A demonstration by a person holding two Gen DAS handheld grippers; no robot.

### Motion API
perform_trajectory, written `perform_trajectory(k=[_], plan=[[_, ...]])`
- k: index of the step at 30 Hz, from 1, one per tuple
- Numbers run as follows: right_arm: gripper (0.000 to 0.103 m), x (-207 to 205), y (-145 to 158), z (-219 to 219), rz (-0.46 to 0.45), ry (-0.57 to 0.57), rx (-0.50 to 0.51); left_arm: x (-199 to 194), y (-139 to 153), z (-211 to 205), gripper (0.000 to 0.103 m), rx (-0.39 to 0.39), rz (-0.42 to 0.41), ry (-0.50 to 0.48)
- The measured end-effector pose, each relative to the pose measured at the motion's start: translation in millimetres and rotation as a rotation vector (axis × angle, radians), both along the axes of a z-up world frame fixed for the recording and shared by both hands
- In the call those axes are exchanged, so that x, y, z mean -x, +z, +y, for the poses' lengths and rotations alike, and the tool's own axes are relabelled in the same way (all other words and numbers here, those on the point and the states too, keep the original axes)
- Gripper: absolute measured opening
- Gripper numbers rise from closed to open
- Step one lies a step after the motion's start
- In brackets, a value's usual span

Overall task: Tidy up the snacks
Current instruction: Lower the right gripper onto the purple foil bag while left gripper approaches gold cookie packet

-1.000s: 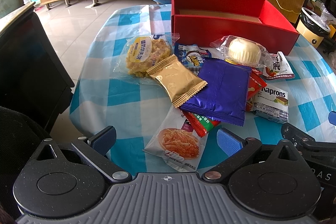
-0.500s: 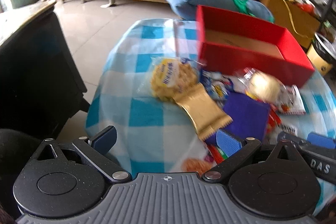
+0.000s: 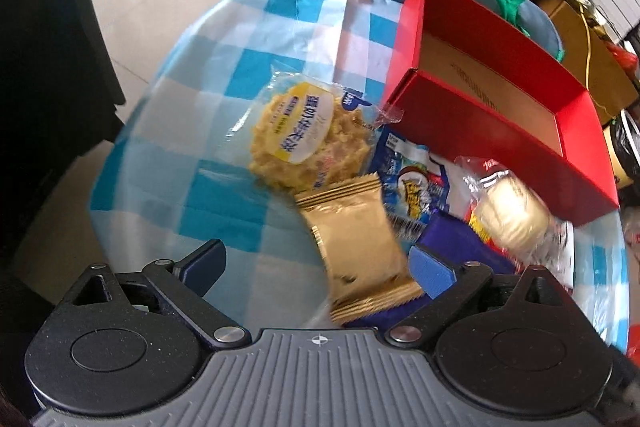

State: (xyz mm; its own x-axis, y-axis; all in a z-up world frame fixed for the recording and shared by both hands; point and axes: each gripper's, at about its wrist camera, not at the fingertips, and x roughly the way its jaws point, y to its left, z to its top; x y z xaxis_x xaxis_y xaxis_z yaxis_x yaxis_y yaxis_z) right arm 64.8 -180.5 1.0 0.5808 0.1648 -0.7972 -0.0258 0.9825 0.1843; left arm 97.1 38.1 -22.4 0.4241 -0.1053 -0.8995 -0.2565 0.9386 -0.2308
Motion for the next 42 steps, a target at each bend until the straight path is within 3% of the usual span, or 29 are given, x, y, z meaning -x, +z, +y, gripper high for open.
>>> perform_trajectory(k=[5, 9, 19, 31, 39, 42], plan=[[0.064, -3, -3, -5, 0.013, 0.007, -0.025, -10, -10, -9, 0.094, 0.004, 0.028, 0.026], [0.060, -2, 0, -8, 0.004, 0.008, -0.015, -11, -15, -2, 0.067, 0.030, 0.055, 0.037], [0.059, -4, 2, -11, 0.042, 0.004, -0.071, -5, -13, 3, 0.054, 0.044, 0.045, 0.015], [0.059, -19, 3, 36, 0.111, 0.022, -0.071, 7, -9, 11, 0.051, 0.053, 0.015, -0.011], [0.054, -34, 2, 55, 0.141, -0.045, -0.047, 12, -15, 22, 0.048, 0.037, 0.026, -0.017], [0.053, -41, 2, 59, 0.169, -0.064, -0.089, 13, -16, 26, 0.048, 0.054, 0.026, -0.018]])
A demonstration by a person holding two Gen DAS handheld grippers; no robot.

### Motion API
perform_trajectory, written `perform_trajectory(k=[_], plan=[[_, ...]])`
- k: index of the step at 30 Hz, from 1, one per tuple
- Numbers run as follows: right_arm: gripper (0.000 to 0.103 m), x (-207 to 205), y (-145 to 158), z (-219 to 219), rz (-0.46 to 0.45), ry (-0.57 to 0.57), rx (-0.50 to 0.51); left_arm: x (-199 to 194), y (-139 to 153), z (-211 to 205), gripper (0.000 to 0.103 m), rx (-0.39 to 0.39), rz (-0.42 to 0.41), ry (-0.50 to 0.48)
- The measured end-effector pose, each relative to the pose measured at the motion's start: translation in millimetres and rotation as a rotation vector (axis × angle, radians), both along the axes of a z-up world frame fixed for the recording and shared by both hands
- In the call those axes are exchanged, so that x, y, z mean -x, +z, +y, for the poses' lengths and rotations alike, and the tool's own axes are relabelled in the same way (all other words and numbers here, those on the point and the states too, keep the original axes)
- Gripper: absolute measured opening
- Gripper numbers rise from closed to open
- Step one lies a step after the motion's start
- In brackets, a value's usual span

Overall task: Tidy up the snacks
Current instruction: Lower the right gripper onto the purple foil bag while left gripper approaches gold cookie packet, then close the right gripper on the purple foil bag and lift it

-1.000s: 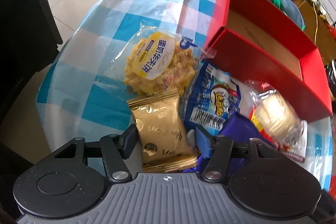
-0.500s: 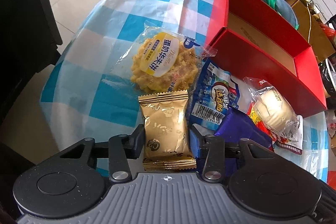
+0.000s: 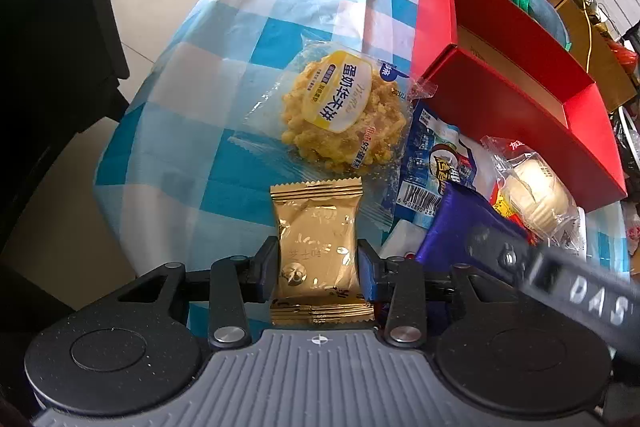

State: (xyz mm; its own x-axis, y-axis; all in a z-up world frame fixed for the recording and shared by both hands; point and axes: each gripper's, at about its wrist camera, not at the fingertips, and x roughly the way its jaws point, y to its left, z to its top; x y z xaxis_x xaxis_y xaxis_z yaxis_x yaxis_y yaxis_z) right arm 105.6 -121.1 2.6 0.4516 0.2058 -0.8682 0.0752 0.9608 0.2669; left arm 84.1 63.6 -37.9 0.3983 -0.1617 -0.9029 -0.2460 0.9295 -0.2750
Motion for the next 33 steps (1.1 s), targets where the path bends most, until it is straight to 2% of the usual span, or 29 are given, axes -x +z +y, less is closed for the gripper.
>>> perform_trajectory(k=[2, 6, 11, 17, 19, 23, 33], plan=[[0.053, 0, 2, 7, 0.003, -0.008, -0.005, 2, 0, 1, 0.048, 0.014, 0.000, -0.014], [0.055, 1, 6, 24, 0.002, 0.012, 0.056, 6, -1, 6, 0.048, 0.036, 0.004, -0.027], [0.063, -9, -1, 51, 0.023, 0.074, 0.177, 13, -2, 15, 0.049, 0.069, 0.009, -0.039], [0.061, -14, -15, 78, 0.029, 0.195, 0.322, 16, -3, 18, 0.049, 0.075, 0.006, -0.057], [0.057, -13, -15, 73, 0.016, 0.210, 0.319, 16, -3, 18, 0.049, 0.076, 0.007, -0.061], [0.041, -12, -9, 57, 0.009, 0.213, 0.291, 15, -3, 20, 0.049, 0.082, 0.010, -0.056], [0.039, 13, 7, 16, -0.031, 0.229, 0.234, 14, -2, 15, 0.049, 0.073, 0.009, -0.036]])
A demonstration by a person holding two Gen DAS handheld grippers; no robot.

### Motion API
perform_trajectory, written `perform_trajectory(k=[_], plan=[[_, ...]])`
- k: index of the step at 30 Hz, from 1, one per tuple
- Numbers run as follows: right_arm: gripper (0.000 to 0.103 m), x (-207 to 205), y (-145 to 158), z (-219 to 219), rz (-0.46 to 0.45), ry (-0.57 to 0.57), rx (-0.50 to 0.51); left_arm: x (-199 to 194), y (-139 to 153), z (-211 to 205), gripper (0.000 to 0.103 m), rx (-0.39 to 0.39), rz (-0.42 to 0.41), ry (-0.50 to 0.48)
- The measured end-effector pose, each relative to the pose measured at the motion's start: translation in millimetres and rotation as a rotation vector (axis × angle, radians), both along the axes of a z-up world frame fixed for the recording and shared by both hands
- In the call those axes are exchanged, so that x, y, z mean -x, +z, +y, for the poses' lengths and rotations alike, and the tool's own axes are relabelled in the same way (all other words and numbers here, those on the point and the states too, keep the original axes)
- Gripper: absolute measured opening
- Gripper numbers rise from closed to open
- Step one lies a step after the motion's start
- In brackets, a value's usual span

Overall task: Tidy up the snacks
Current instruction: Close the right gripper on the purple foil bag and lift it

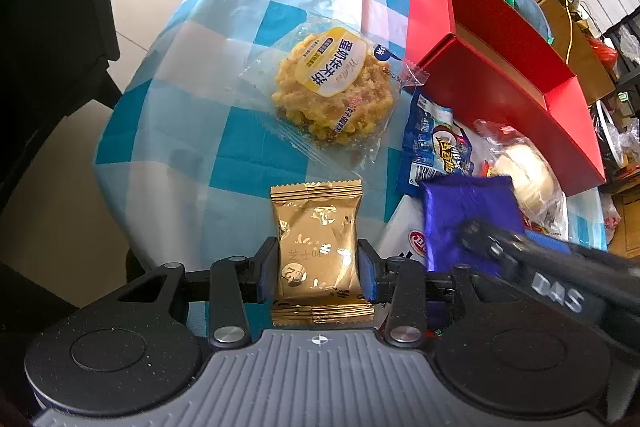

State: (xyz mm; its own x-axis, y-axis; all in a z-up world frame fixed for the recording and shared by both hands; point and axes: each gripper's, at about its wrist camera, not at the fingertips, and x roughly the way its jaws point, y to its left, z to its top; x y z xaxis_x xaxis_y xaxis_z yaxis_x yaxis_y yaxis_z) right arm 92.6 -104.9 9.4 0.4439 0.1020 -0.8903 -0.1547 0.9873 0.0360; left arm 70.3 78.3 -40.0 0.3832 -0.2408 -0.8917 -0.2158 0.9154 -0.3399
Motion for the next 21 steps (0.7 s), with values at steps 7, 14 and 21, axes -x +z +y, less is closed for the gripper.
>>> perform_trajectory(k=[7, 14, 21], plan=[[0.038, 13, 11, -30, -0.025, -0.016, -0.078, -2, 5, -13, 0.049, 0.005, -0.012, -0.012], [0.010, 14, 13, -69, -0.032, -0.085, -0.145, -3, 10, -35, 0.049, -0.022, -0.017, -0.045], [0.055, 17, 5, -52, -0.014, -0.017, -0.221, 1, 8, -40, 0.049, -0.064, -0.006, -0.026]])
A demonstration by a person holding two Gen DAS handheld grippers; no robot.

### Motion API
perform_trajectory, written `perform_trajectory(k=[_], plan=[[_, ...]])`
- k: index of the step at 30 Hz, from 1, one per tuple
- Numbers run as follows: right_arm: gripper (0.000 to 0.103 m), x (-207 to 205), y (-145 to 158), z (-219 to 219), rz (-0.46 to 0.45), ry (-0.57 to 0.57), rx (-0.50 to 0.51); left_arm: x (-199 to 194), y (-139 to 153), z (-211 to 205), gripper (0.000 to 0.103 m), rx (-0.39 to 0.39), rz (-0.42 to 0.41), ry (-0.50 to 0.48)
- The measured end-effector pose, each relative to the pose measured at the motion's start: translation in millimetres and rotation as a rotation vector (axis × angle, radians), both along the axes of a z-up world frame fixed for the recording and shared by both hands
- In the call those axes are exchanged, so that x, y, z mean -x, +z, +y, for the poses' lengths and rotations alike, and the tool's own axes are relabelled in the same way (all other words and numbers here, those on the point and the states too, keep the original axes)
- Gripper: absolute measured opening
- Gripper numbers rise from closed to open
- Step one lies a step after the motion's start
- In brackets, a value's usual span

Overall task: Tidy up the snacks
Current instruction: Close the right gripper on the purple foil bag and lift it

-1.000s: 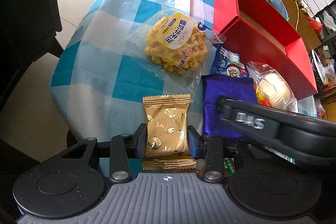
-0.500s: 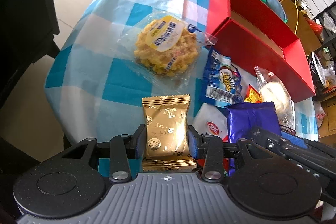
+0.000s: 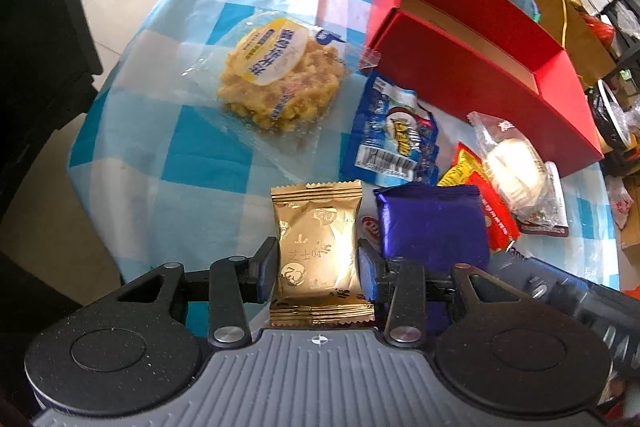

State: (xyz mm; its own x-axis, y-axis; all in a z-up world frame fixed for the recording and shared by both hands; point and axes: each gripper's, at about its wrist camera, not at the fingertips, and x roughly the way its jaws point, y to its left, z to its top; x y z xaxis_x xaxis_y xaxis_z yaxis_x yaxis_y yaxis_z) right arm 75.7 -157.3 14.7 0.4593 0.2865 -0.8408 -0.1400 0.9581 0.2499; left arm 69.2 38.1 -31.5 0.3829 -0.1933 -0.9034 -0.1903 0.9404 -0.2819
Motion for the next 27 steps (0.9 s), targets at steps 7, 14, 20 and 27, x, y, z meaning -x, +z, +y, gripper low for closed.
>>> perform_trajectory(k=[7, 14, 20, 27], plan=[[0.057, -11, 2, 41, -0.025, 0.122, 0.106, 10, 6, 23, 0.047, -0.023, -0.007, 0.082], [0.052, -11, -13, 48, -0.020, 0.187, 0.212, 9, 0, 24, 0.047, -0.031, 0.012, 0.085], [0.025, -5, -3, 39, -0.042, 0.198, 0.248, 7, 0, 13, 0.047, -0.008, 0.001, 0.044], [0.019, 4, 10, 17, -0.046, 0.214, 0.171, 4, -4, 5, 0.046, 0.076, 0.017, 0.024]])
